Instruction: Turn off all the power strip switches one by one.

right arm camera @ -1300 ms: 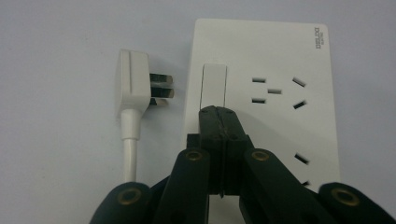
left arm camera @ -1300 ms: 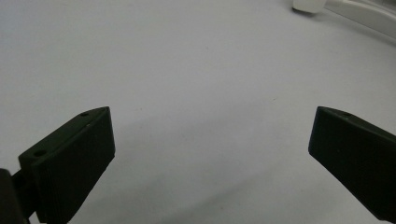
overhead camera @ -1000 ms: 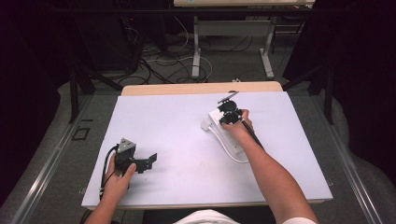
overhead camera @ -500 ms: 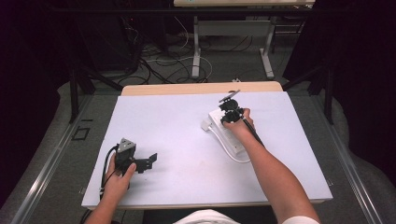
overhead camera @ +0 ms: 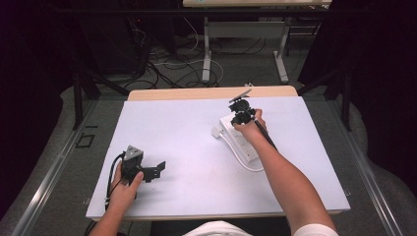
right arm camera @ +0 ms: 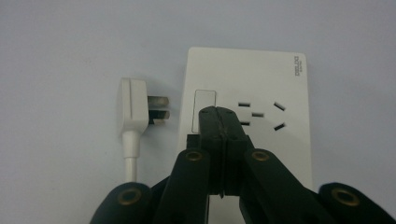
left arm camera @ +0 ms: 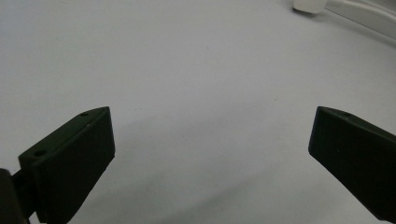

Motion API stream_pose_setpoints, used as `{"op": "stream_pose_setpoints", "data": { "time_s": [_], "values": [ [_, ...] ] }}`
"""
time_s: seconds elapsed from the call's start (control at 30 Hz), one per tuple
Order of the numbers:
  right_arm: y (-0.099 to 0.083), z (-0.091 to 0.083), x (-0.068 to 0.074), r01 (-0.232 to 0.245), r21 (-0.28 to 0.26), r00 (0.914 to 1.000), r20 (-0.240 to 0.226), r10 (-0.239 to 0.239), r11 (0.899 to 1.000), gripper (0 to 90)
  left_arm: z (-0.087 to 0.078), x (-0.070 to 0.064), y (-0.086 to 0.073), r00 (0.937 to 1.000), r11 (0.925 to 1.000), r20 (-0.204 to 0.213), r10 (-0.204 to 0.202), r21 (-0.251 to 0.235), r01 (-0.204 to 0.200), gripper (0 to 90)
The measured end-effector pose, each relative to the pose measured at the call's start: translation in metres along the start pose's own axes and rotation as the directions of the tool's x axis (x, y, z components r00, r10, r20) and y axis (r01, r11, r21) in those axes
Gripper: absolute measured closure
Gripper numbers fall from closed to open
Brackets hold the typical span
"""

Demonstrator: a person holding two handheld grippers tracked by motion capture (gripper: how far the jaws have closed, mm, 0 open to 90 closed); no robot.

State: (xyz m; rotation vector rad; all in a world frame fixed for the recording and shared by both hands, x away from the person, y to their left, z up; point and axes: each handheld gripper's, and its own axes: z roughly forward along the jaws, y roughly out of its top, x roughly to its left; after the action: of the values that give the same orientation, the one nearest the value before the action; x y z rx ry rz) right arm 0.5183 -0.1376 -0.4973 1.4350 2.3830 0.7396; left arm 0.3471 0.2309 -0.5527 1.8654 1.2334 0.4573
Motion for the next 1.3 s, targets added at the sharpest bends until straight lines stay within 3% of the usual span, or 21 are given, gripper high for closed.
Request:
{"op": "stream_pose_setpoints", "data": {
  "time_s": [0.03,0.07,0.2,0.23,0.27,0.3,0.33,0.4,0.43,0.47,0.5,0.7,0.8,0.83,0.97,1.03,1.3],
  "values": [
    [0.001,0.001,0.000,-0.004,-0.020,1.0000,-0.005,0.004,1.000,90.0,0.000,0.000,0.000,1.0000,1.0000,0.000,-0.002,-0.001,0.002,0.6],
    [0.003,0.000,0.000,-0.004,-0.001,1.0000,0.003,0.004,1.000,90.0,0.000,0.000,0.000,1.0000,1.0000,0.000,-0.003,-0.001,0.003,0.5],
    [0.008,0.002,0.000,-0.001,-0.009,1.0000,0.009,0.001,1.000,90.0,0.000,-0.002,0.000,1.0000,1.0000,0.009,0.001,0.004,-0.001,0.6],
    [0.010,0.003,0.002,-0.024,-0.009,0.9997,-0.001,0.024,1.000,90.0,0.000,-0.002,0.000,1.0000,1.0000,0.009,0.001,0.004,-0.001,0.6],
    [0.010,0.004,0.000,0.001,-0.011,1.0000,0.005,-0.001,1.000,90.0,0.000,-0.002,0.000,1.0000,1.0000,0.009,0.001,0.004,-0.001,0.6],
    [0.011,0.007,0.001,-0.006,-0.034,1.0000,-0.006,0.006,0.999,90.0,0.000,-0.002,0.000,1.0000,1.0000,0.009,0.000,0.004,0.000,0.6],
    [0.012,0.006,0.001,-0.005,-0.009,1.0000,0.005,0.005,1.000,90.0,0.000,-0.002,0.000,0.9999,1.0000,0.010,-0.001,0.006,0.001,0.6],
    [0.014,0.009,0.003,-0.019,-0.016,0.9998,0.001,0.019,1.000,90.0,0.000,-0.002,0.000,0.9999,1.0000,0.011,0.000,0.005,0.000,0.5],
    [0.015,0.009,0.002,-0.002,-0.003,1.0000,0.004,0.002,1.000,90.0,-0.001,-0.002,0.000,0.9999,1.0000,0.011,0.000,0.006,0.000,0.6],
    [0.015,0.011,0.003,-0.006,-0.021,1.0000,-0.001,0.006,1.000,90.0,-0.001,-0.002,0.000,0.9999,1.0000,0.011,-0.001,0.005,0.001,0.5],
    [0.016,0.012,0.004,-0.019,-0.002,0.9998,0.005,0.019,1.000,90.0,-0.001,-0.002,0.000,0.9999,1.0000,0.010,-0.002,0.004,0.002,0.6],
    [0.016,0.018,0.004,-0.009,-0.008,1.0000,0.002,0.009,1.000,90.0,-0.001,-0.002,0.000,0.9999,1.0000,0.009,-0.004,0.001,0.004,0.6],
    [0.016,0.021,0.005,-0.030,-0.006,0.9995,0.002,0.030,1.000,90.0,-0.001,-0.002,0.000,0.9999,1.0000,0.011,-0.003,0.002,0.003,0.6],
    [0.016,0.024,0.004,-0.031,-0.030,0.9995,-0.011,0.030,0.999,90.0,0.000,-0.002,0.000,0.9999,1.0000,0.012,-0.004,0.002,0.004,0.6],
    [0.016,0.027,0.005,-0.013,0.001,0.9999,0.000,0.013,1.000,90.0,0.000,-0.002,0.000,0.9999,1.0000,0.013,-0.003,0.002,0.003,0.6],
    [0.015,0.029,0.006,-0.021,-0.016,0.9998,0.000,0.021,1.000,90.0,0.000,-0.002,0.000,0.9999,1.0000,0.009,-0.005,-0.006,0.006,0.6],
    [0.016,0.031,0.006,-0.023,0.003,0.9997,0.006,0.023,1.000,90.0,0.000,-0.001,0.000,0.9999,0.9999,0.010,-0.006,-0.009,0.006,0.5]
  ]
}}
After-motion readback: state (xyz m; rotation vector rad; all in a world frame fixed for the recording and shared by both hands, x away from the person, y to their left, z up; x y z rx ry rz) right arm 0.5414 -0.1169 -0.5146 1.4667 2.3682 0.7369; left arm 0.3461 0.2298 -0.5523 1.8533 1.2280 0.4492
